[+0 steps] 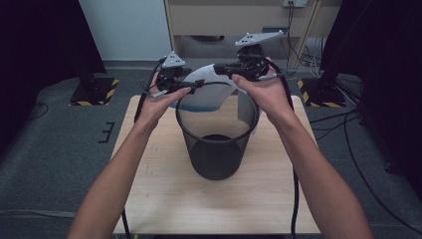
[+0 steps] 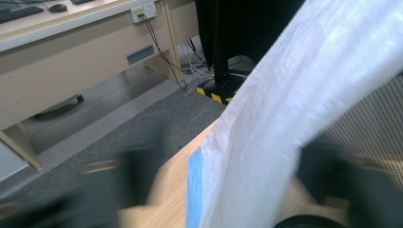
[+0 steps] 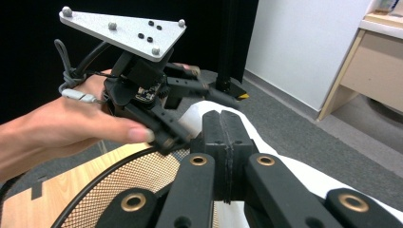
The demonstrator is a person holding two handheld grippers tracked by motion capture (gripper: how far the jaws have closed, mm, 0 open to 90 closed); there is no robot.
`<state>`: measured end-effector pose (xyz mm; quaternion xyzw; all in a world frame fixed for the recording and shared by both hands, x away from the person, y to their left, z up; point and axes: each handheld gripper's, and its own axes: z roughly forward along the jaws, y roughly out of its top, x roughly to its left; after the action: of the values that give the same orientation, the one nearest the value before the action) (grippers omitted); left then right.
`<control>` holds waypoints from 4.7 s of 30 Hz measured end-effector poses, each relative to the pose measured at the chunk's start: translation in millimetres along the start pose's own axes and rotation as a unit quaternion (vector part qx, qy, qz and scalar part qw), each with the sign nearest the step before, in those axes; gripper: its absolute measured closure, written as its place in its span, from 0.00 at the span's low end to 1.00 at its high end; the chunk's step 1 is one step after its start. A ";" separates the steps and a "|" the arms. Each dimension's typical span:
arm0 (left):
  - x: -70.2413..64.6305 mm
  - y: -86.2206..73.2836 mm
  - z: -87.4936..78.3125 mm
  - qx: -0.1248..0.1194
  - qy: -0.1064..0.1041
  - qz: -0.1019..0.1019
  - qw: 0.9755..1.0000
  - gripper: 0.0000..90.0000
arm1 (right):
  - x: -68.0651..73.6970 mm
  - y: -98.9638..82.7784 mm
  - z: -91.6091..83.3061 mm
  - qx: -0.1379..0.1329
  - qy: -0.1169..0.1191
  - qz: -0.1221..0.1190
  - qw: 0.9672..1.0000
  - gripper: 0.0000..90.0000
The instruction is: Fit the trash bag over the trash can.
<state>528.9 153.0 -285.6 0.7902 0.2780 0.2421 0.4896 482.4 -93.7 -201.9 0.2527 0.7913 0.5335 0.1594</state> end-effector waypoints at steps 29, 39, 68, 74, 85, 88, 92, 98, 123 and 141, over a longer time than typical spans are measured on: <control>4.0 10.2 -58.1 -0.049 0.052 -0.010 0.997 1.00 | -2.6 -50.1 -6.4 0.029 -0.034 -0.061 0.997 0.34; 1.7 12.9 -67.7 -0.056 0.055 -0.009 0.997 1.00 | -14.3 -73.0 -3.3 0.082 -0.054 -0.094 0.991 0.37; 21.8 -37.2 -134.1 -0.092 0.111 -0.040 0.989 1.00 | 41.6 -27.3 15.0 0.084 -0.002 -0.090 0.992 1.00; 26.5 -43.6 -146.0 -0.096 0.119 -0.046 0.987 1.00 | 54.3 -20.5 27.6 0.087 0.011 -0.095 0.992 1.00; 31.2 -52.0 -169.0 -0.113 0.136 -0.051 0.983 1.00 | 80.5 -12.6 49.8 0.108 0.036 -0.115 0.987 1.00; 33.5 -55.4 -176.3 -0.115 0.142 -0.052 0.982 1.00 | 87.8 -11.6 59.5 0.116 0.044 -0.118 0.985 1.00; 34.6 -59.0 -182.5 -0.113 0.147 -0.065 0.980 1.00 | 93.8 -9.3 68.3 0.118 0.051 -0.125 0.984 1.00; 32.0 -59.6 -184.9 -0.115 0.148 -0.061 0.980 1.00 | 93.6 -13.8 74.6 0.125 0.054 -0.126 0.983 1.00; -7.6 -21.2 -118.8 -0.094 0.104 -0.008 0.990 0.98 | 43.7 -46.1 33.6 0.157 0.008 -0.080 0.984 0.70; -21.5 -5.3 -105.7 -0.092 0.096 0.009 0.991 0.97 | 45.1 -48.6 33.8 0.161 0.004 -0.111 0.981 0.98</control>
<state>442.9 208.0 -250.2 0.7173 0.2934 0.3460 0.5288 451.9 -56.9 -259.0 0.1833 0.8906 0.3790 0.1718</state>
